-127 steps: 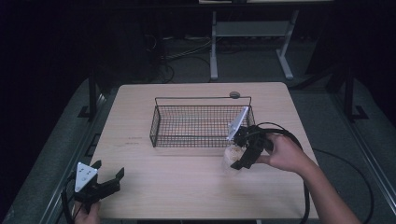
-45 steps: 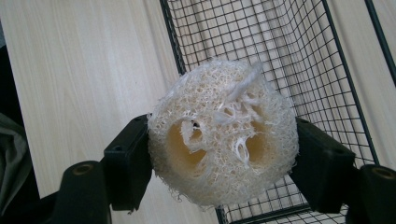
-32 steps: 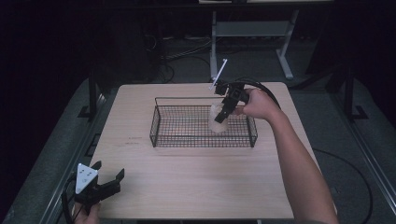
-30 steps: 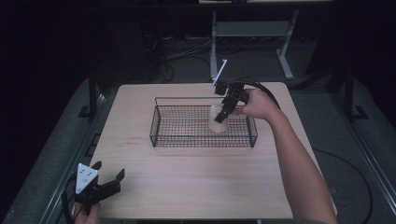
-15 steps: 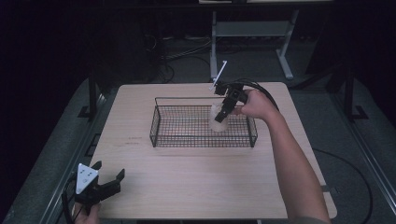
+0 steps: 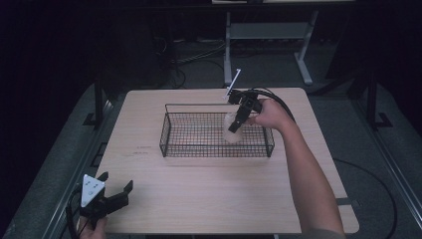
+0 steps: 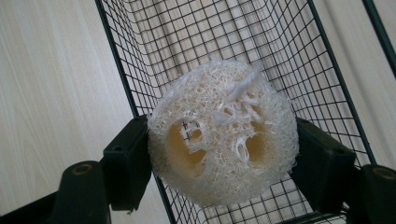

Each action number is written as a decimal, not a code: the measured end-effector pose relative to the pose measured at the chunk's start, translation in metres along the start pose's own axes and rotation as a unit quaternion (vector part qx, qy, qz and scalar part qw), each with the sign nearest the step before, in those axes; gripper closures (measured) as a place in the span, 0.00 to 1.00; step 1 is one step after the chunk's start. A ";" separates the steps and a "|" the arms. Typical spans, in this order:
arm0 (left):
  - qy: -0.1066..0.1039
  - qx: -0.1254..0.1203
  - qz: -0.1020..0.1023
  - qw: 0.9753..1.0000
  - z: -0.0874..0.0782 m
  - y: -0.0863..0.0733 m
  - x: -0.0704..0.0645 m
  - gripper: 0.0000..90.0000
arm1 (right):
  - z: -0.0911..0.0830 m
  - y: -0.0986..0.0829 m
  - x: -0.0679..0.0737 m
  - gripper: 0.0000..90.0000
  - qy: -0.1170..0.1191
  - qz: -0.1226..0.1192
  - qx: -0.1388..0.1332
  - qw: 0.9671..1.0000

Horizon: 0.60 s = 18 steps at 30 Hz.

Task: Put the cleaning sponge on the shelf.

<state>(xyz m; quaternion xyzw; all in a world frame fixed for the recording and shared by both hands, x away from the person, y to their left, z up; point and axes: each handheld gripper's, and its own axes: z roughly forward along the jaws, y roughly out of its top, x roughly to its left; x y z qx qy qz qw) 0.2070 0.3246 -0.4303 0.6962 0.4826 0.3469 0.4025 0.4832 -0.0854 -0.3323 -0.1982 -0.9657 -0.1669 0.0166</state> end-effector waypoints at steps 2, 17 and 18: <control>0.000 0.000 0.000 1.000 0.000 0.000 0.000 0.15 | 0.002 0.000 -0.001 0.31 0.000 0.002 0.001 1.000; 0.000 -0.001 0.000 1.000 -0.001 0.000 0.001 0.15 | 0.020 -0.004 -0.005 0.31 0.008 0.012 0.003 1.000; 0.000 -0.001 0.000 1.000 -0.001 0.000 0.001 0.15 | 0.021 -0.004 -0.005 0.31 0.010 0.013 0.005 1.000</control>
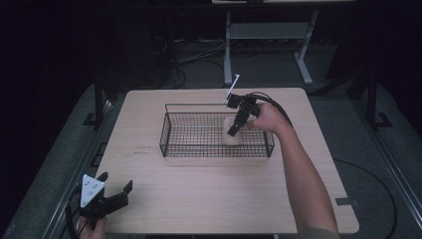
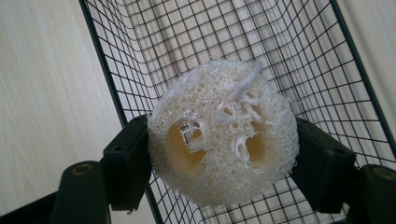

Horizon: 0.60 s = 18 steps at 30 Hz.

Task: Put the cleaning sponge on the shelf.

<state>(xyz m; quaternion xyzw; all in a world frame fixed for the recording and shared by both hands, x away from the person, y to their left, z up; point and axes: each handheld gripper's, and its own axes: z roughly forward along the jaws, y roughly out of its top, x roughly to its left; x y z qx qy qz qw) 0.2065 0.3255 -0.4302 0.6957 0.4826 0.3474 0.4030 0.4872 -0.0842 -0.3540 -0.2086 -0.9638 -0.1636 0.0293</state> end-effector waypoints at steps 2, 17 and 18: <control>0.000 0.000 -0.001 1.000 0.000 0.000 0.000 0.15 | 0.002 -0.001 -0.001 0.31 0.001 0.001 0.003 1.000; 0.000 0.002 0.001 1.000 0.000 0.000 0.000 0.15 | 0.010 -0.014 -0.008 0.31 -0.001 0.018 0.001 1.000; -0.001 0.001 0.001 1.000 0.000 0.000 0.000 0.15 | 0.011 -0.014 -0.008 0.31 -0.001 0.018 -0.001 1.000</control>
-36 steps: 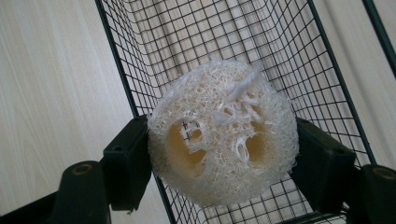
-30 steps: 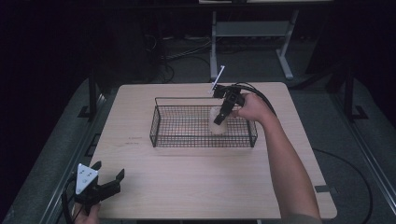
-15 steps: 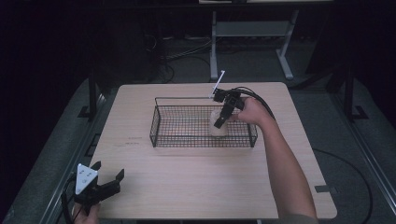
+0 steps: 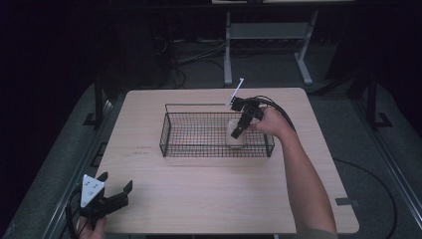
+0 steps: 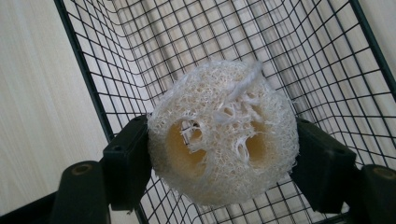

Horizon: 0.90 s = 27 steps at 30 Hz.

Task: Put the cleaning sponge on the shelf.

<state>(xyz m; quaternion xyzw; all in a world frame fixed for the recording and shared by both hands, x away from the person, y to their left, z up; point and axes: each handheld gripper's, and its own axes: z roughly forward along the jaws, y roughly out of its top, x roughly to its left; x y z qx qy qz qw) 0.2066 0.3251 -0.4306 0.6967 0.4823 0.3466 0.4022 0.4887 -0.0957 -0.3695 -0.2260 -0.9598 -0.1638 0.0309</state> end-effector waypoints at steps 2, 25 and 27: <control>0.000 -0.001 0.001 1.000 0.000 0.000 0.000 0.15 | 0.002 0.000 0.000 0.31 0.001 0.000 0.001 1.000; 0.000 0.003 0.007 1.000 0.003 0.001 -0.002 0.15 | 0.020 -0.008 -0.004 0.28 0.007 0.010 -0.009 1.000; 0.000 0.002 0.006 1.000 0.004 0.001 -0.002 0.15 | 0.020 -0.009 -0.004 0.27 0.009 0.013 -0.008 1.000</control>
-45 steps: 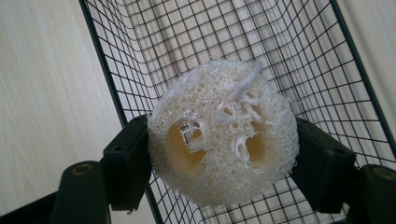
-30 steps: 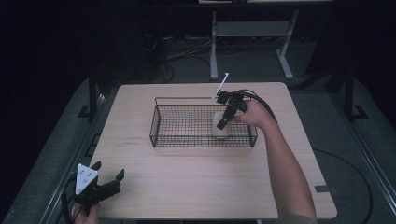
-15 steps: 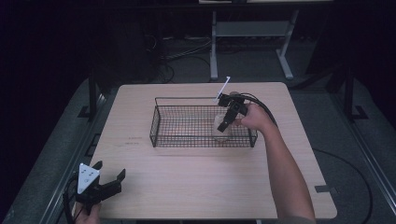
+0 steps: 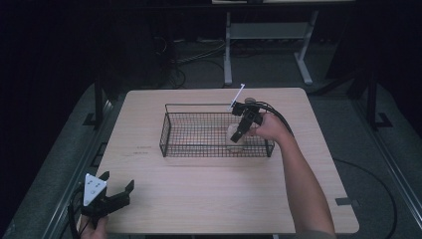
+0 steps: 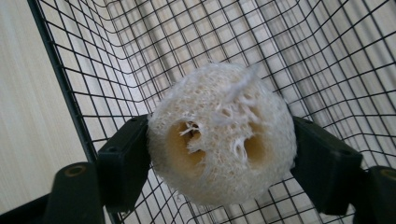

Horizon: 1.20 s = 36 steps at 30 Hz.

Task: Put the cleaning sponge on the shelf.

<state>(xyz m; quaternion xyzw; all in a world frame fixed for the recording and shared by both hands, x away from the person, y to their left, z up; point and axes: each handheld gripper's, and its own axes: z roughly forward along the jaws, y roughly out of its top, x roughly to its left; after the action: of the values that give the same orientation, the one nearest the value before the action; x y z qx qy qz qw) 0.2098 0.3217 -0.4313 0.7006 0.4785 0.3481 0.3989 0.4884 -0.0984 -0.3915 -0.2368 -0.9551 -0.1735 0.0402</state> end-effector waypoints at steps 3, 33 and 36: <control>-0.001 0.003 0.003 1.000 0.000 0.000 -0.001 0.15 | -0.003 -0.001 0.000 0.26 -0.001 0.000 0.000 1.000; -0.006 0.003 0.009 1.000 0.000 0.001 -0.005 0.15 | -0.060 -0.019 0.037 0.24 -0.010 -0.032 -0.049 0.998; -0.006 0.003 0.009 1.000 0.000 0.001 -0.005 0.15 | -0.061 -0.020 0.040 0.23 -0.009 -0.033 -0.050 0.998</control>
<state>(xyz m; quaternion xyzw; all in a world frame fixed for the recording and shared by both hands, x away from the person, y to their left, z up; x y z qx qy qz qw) 0.2084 0.3166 -0.4310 0.7079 0.4713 0.3459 0.3963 0.4434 -0.1189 -0.3345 -0.2079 -0.9529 -0.2205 0.0142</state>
